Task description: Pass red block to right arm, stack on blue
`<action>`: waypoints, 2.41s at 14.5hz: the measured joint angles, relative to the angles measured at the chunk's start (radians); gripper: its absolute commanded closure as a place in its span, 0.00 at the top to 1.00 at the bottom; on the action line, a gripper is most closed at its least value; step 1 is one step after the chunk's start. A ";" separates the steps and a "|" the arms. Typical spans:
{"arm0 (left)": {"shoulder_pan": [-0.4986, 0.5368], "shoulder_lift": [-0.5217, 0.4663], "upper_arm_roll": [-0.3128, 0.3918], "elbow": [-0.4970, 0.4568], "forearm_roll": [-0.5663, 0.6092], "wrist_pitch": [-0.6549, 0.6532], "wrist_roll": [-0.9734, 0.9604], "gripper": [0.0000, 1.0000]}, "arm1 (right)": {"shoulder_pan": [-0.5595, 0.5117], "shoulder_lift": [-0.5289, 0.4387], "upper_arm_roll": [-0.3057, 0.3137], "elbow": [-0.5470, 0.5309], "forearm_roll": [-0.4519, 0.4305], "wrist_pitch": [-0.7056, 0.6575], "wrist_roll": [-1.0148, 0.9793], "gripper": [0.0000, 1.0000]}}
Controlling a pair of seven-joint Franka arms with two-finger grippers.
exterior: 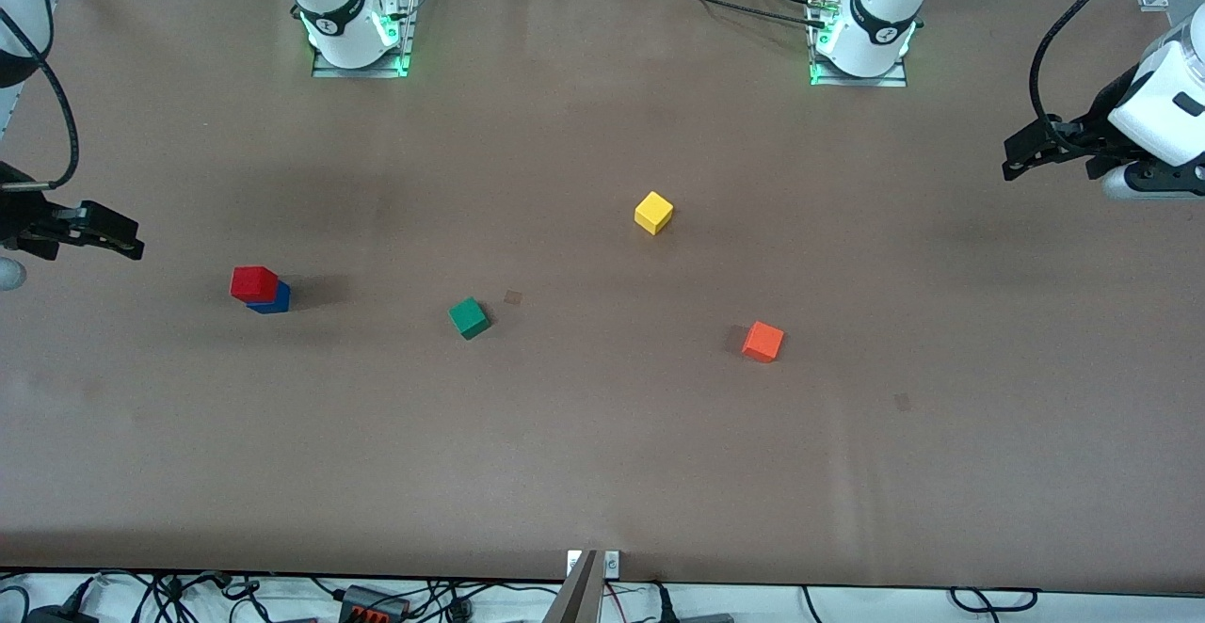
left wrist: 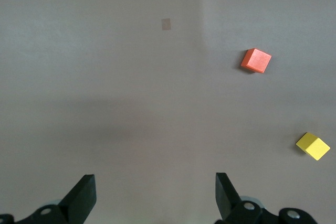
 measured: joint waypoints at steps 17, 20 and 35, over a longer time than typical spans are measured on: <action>0.007 0.000 -0.017 0.002 0.000 -0.009 0.000 1.00 | -0.054 -0.071 0.033 -0.009 0.002 -0.051 0.033 1.00; 0.007 0.000 -0.017 0.002 0.000 -0.010 0.000 1.00 | -0.054 -0.117 0.034 -0.081 0.002 -0.026 0.036 1.00; 0.007 -0.001 -0.020 0.007 0.000 -0.010 0.000 1.00 | -0.054 -0.242 0.035 -0.282 0.002 0.064 0.042 1.00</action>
